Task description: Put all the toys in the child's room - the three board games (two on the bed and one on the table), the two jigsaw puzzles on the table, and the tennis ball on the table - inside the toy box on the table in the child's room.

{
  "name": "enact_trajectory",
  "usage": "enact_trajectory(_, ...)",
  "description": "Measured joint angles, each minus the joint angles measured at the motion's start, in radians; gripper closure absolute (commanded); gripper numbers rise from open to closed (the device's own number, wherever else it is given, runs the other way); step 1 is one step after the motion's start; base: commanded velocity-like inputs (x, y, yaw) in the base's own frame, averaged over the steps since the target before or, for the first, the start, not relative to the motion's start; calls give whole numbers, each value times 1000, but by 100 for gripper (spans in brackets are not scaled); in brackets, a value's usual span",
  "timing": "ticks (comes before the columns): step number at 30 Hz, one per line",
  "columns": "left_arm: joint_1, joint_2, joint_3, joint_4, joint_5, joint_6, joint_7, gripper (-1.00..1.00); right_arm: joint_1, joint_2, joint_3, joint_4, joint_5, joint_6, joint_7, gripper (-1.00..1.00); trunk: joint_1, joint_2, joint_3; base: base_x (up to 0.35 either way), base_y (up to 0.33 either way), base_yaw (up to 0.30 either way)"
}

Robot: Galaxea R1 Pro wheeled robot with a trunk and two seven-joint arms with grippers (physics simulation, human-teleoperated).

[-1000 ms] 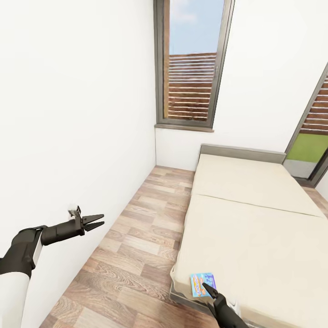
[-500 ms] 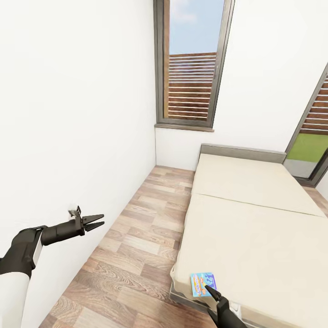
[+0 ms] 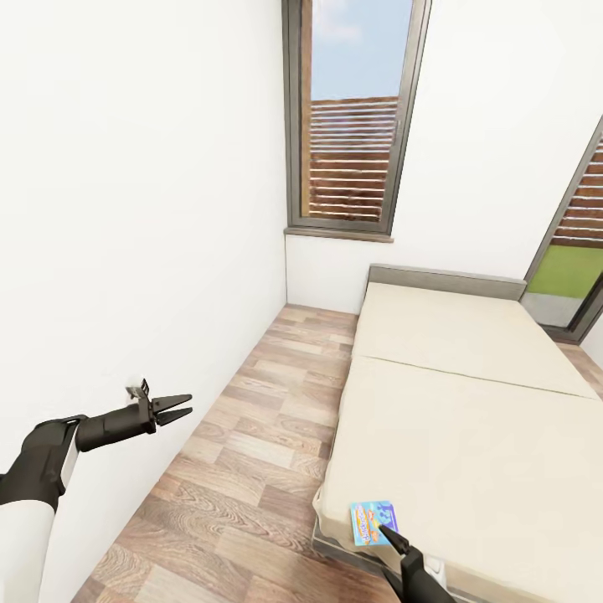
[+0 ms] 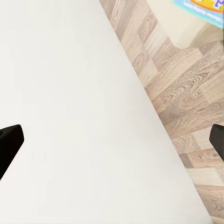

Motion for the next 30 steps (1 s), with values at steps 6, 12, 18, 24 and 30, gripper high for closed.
enact_trajectory(6,-1,3,0,0,0,-1,0,-100,6,-5,0,0,1,-3,2,-100,0,0,0,0,0,0)
enact_trajectory(12,-1,9,0,0,-2,-1,0,-100,8,-13,1,0,7,-5,-6,-100,0,0,0,0,0,0)
enact_trajectory(18,-1,11,0,0,-10,-1,0,-100,9,-14,2,0,5,-5,-6,-100,0,0,0,0,0,0)
enact_trajectory(24,-1,14,-1,1,-14,0,0,-100,9,-15,2,0,4,-6,-6,-100,0,0,0,0,0,0)
enact_trajectory(30,0,14,-5,2,-16,1,0,-100,11,-17,2,1,1,-3,-1,-100,0,0,0,0,0,0)
